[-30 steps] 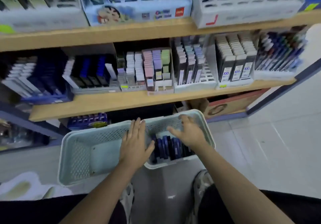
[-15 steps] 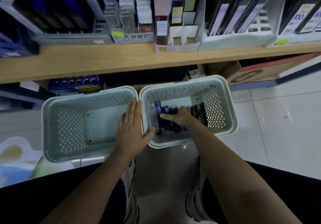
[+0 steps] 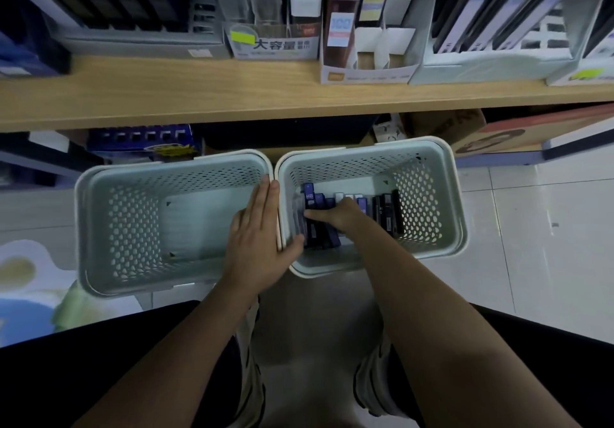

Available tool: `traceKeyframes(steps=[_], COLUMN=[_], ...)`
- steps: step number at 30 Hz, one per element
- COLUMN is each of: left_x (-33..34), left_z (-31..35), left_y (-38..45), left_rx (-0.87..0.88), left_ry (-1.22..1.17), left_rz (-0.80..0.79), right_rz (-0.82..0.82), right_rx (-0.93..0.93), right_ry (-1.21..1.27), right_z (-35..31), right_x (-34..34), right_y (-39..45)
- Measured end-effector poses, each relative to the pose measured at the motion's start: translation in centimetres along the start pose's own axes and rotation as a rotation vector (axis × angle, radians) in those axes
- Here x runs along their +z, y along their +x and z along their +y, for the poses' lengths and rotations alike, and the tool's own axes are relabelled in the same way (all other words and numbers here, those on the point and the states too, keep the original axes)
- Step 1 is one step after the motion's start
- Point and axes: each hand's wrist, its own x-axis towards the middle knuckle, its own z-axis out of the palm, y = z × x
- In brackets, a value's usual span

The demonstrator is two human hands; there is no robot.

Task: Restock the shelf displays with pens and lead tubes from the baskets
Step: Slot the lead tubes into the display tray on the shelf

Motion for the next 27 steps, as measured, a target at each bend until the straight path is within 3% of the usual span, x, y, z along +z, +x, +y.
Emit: traceKeyframes(steps=[12,16,27], left_x=[0.0,0.0,0.1], left_z=[-0.1,-0.1,0.0], left_y=[0.0,0.0,-0.1], left_rx=[-0.001,0.008,0.008], left_ry=[-0.029,-0.026,-0.065], left_rz=[-0.003,0.003,0.022], right_rz=[-0.143,-0.118,-0.204], right_rx=[0.076,0.091,0.031], right_ry=[-0.045,-0.069,0.136], right_z=[0.5,1.0,1.2], right_x=[0.9,0.8,0.3], right_y=[0.1,1.0,-0.1])
